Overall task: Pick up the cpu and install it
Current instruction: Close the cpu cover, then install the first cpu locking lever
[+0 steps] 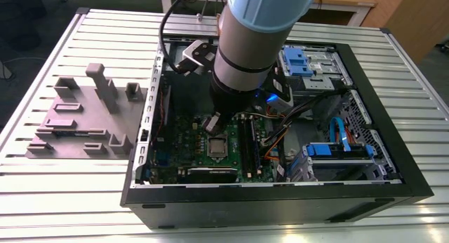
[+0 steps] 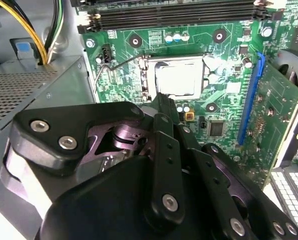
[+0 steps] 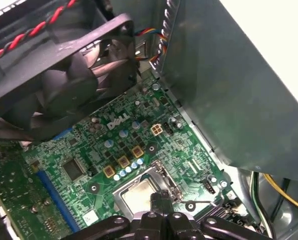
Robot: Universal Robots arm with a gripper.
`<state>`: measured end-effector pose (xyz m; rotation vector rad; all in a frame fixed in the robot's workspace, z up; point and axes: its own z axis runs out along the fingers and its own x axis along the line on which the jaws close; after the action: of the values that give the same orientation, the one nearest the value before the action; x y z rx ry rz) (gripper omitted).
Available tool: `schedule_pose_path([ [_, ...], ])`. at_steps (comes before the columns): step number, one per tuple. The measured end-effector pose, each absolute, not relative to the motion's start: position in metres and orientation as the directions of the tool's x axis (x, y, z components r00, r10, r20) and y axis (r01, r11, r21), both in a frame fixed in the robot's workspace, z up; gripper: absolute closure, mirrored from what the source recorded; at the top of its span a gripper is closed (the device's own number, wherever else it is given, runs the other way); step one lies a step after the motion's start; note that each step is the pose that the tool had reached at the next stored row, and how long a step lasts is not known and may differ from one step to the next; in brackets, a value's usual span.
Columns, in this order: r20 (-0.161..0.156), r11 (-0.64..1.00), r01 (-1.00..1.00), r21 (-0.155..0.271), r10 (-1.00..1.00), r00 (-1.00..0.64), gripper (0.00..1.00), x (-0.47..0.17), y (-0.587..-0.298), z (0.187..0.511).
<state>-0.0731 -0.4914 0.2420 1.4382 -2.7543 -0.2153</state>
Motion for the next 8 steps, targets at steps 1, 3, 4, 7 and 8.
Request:
schedule_pose_path([
  [1, -0.040, 0.564, -0.815, 0.135, -0.818, -0.573, 0.90, -0.0731, -0.4916, 0.2420],
  [3, -0.040, 0.564, -0.815, 0.135, -0.818, -0.573, 0.90, -0.0731, -0.4916, 0.2419],
  [4, -0.040, 0.564, -0.815, 0.134, -0.819, -0.573, 0.90, -0.0732, -0.4917, 0.2420],
  [7, -0.039, 0.564, -0.815, 0.134, -0.819, -0.573, 0.90, -0.0731, -0.4918, 0.2420],
  [8, -0.039, 0.564, -0.815, 0.134, -0.819, -0.573, 0.90, -0.0732, -0.4918, 0.2420],
])
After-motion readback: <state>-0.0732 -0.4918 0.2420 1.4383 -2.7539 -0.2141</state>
